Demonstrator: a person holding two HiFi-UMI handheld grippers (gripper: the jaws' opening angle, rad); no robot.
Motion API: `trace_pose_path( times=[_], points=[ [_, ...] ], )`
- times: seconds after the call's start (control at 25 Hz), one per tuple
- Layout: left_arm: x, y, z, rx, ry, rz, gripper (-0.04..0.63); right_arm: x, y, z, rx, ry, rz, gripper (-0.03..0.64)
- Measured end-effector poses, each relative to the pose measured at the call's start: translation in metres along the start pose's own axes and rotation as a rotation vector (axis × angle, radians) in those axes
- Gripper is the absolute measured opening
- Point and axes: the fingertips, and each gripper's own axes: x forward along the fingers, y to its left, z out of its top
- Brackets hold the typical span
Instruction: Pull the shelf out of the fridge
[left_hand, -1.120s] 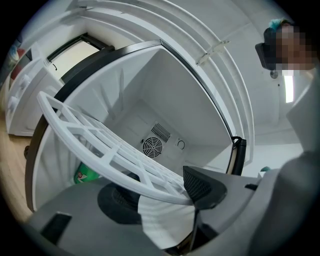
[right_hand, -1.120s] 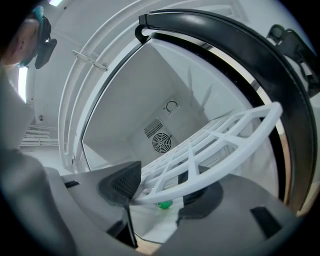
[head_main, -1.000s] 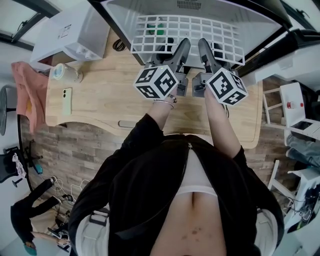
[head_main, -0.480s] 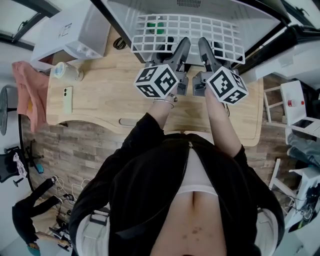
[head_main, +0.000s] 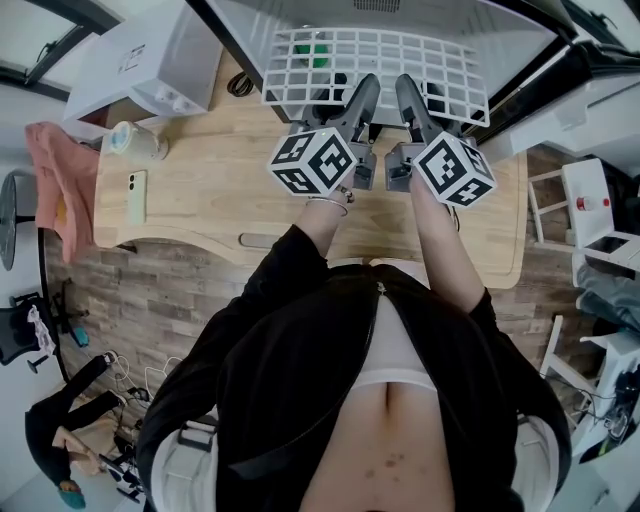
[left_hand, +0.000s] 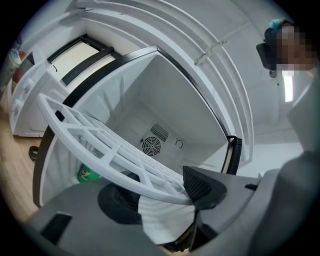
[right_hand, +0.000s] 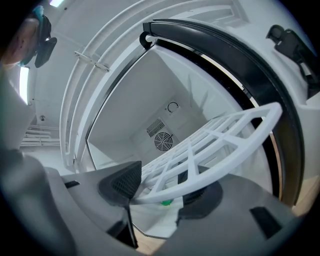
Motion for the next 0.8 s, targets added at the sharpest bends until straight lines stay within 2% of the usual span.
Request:
trace_pose_path(
  times=[0.8],
  points=[
    [-0.018,-0.006,-0.002,-0.001,0.011,0.001,0.250,-0.015,0.008,-0.005,0.005,0.006,0.007,0.239]
  ],
)
